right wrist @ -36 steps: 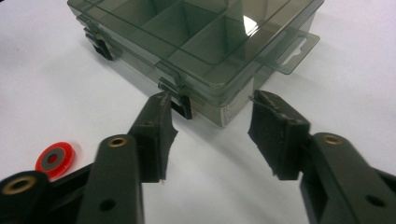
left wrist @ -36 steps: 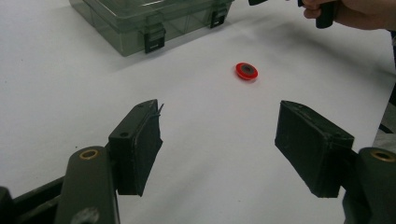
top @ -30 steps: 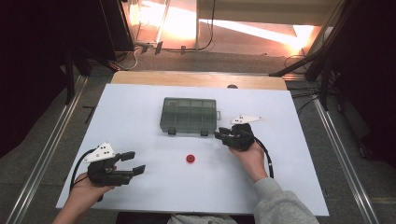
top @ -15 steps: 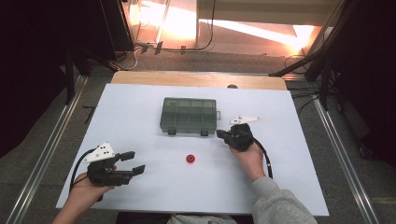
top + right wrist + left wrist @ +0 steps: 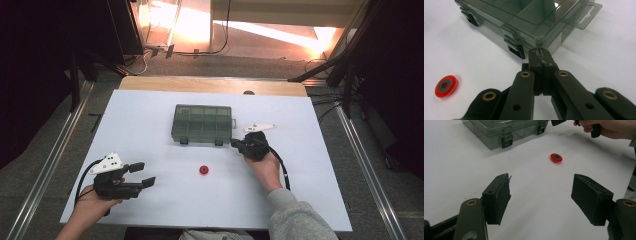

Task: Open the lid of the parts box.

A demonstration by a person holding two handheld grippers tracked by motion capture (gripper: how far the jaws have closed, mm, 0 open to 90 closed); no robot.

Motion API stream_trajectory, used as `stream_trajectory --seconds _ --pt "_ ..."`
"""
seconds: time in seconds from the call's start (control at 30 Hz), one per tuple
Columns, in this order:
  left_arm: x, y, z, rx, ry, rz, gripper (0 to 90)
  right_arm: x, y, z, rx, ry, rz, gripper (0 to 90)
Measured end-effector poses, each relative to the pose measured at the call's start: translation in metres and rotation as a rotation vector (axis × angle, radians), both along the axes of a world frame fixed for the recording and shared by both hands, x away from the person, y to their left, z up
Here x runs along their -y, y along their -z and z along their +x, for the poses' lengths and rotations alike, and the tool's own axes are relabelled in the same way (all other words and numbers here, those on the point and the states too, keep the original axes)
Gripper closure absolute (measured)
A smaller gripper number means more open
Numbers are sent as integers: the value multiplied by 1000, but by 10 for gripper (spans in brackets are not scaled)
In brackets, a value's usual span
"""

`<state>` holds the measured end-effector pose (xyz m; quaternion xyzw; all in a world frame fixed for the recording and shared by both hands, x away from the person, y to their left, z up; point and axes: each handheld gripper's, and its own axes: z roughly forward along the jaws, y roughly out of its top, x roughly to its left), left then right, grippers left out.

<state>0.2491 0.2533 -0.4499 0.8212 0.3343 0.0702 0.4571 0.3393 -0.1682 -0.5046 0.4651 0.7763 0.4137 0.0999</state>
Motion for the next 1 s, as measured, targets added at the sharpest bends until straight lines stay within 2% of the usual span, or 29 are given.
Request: stream_trajectory --seconds 0.67,0.9,1.0 --pt "0 -1 0 6 -12 -7 309 1 -1 2 7 7 3 900" --pt "0 0 1 -8 -11 -18 310 2 -3 1 12 5 16 900" --pt "0 0 2 -31 -10 -32 311 2 -4 1 19 4 16 900"
